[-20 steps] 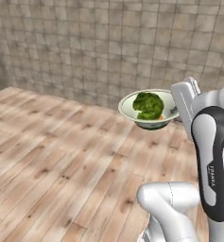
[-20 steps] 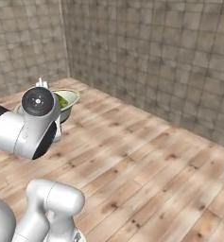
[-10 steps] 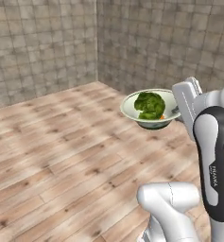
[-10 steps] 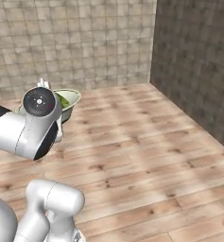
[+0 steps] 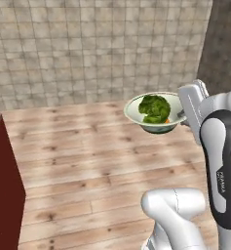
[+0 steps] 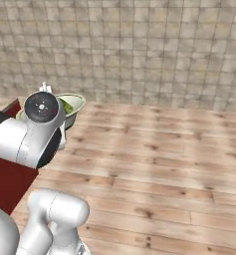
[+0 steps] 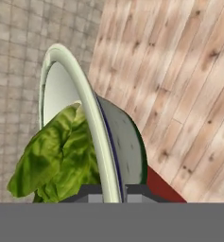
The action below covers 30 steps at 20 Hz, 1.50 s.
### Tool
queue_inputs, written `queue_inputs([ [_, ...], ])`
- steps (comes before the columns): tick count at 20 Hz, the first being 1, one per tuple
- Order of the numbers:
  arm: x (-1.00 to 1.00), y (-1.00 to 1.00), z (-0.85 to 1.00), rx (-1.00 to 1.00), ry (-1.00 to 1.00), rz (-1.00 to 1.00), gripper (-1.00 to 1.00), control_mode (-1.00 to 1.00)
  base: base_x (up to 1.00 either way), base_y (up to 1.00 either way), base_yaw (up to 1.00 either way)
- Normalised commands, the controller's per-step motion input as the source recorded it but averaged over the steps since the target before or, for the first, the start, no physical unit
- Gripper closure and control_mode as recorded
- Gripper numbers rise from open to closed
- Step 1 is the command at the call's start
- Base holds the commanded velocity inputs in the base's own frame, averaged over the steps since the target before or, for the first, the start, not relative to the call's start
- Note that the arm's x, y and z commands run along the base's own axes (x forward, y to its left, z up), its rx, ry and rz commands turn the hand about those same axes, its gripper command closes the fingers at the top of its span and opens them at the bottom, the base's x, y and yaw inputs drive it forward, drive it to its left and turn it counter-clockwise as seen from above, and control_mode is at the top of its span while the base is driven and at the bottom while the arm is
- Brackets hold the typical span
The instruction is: The microwave is finished heating the shrimp and lettuce. Take the bowl containing the food and place it on the dining counter.
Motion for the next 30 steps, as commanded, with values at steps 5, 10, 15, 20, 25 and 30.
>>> queue_inputs([
  [5, 0.00, 0.00, 0.00, 0.00, 0.00, 0.00, 1.00, 1.00, 1.00, -0.21, 0.73],
  [10, 0.00, 0.00, 0.00, 0.00, 0.00, 0.00, 1.00, 1.00, 1.00, -0.21, 0.71],
  [15, 0.00, 0.00, 0.00, 0.00, 0.00, 0.00, 1.00, 1.00, 1.00, -0.34, 0.69],
  [20, 0.00, 0.00, 0.00, 0.00, 0.00, 0.00, 1.00, 1.00, 1.00, -0.30, 0.69],
  [25, 0.00, 0.00, 0.00, 0.00, 0.00, 0.00, 1.00, 1.00, 1.00, -0.15, 0.70],
  [30, 0.00, 0.00, 0.00, 0.00, 0.00, 0.00, 1.00, 1.00, 1.00, -0.08, 0.53],
])
